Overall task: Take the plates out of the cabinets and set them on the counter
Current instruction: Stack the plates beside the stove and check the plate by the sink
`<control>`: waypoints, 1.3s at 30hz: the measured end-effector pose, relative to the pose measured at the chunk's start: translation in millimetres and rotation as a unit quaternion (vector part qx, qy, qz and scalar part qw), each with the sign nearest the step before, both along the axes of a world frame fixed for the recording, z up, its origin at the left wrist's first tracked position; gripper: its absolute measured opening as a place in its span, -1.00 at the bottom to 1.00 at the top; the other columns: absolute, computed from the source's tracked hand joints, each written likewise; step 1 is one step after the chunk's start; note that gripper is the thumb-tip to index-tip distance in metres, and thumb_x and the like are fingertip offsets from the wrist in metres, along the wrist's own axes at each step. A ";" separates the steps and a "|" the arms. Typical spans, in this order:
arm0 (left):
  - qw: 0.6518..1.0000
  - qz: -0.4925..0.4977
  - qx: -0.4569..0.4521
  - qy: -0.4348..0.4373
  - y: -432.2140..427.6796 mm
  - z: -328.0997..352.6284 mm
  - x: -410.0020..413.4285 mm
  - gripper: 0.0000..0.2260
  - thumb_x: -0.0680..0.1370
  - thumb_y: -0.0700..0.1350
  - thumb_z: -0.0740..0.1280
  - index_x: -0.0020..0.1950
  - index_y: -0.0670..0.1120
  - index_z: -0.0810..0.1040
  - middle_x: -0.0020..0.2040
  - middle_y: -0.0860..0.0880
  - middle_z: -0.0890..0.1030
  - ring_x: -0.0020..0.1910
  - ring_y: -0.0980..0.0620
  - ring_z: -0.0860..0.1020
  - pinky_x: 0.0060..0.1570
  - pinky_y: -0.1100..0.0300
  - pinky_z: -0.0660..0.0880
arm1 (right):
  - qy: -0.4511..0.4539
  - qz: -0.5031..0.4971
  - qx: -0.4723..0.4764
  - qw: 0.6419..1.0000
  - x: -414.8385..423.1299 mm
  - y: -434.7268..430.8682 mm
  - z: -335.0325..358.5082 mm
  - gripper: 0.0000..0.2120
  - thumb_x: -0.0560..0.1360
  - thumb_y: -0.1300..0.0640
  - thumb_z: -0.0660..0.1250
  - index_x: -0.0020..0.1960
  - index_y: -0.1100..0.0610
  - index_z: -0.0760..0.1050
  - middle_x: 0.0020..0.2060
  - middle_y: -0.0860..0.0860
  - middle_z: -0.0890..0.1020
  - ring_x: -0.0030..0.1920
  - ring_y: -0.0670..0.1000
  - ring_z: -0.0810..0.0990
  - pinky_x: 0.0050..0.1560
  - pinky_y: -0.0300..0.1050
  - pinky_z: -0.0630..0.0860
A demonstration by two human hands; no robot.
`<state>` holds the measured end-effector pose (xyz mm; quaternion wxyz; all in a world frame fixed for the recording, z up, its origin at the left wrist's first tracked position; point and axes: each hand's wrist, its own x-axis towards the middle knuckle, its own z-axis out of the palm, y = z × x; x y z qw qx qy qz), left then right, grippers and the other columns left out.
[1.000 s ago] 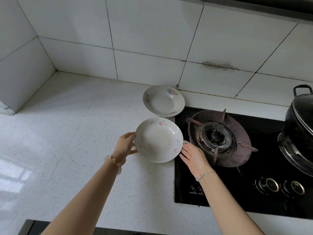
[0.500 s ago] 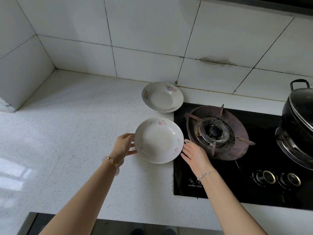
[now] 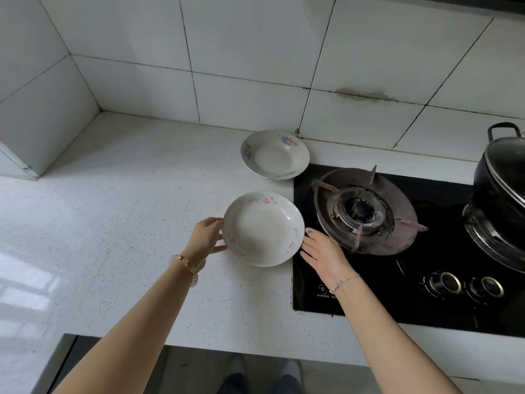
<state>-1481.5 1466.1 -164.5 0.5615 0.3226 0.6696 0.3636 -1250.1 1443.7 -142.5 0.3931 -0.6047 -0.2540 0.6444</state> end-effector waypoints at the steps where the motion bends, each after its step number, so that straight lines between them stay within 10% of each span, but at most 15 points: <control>1: 1.000 -0.006 0.000 0.004 -1.5 0.8 -0.6 -0.71 0.59 -0.25 0.12 0.27 -0.24 0.47 0.17 -0.16 0.55 0.12 -0.12 0.53 -0.21 0.16 0.55 | -0.003 0.001 -0.002 1.000 1.8 -0.7 -1.4 -0.64 0.60 0.17 0.13 0.39 0.17 0.33 0.23 0.09 0.50 0.36 0.09 0.39 0.42 0.05 0.27; 11: 0.999 -0.041 0.022 0.004 10.3 18.4 5.6 -0.54 0.66 0.03 -0.02 0.47 -0.21 0.22 0.45 -0.13 0.33 0.41 -0.12 0.31 0.34 -0.03 0.27 | -0.015 0.030 0.028 0.999 6.2 22.6 9.7 -0.52 0.63 0.12 0.08 0.51 0.20 0.12 0.46 0.12 0.29 0.45 0.04 0.27 0.45 -0.04 0.20; 39: 0.998 -0.004 0.067 -0.019 52.9 22.0 1.2 -0.65 0.65 -0.03 0.04 0.28 -0.20 0.44 0.20 -0.15 0.54 0.15 -0.11 0.51 0.12 0.03 0.46 | 0.038 -0.070 0.055 0.995 27.1 25.6 23.8 -0.75 0.59 0.18 0.18 0.20 0.21 0.50 0.07 0.14 0.64 0.08 0.08 0.61 0.08 -0.05 0.54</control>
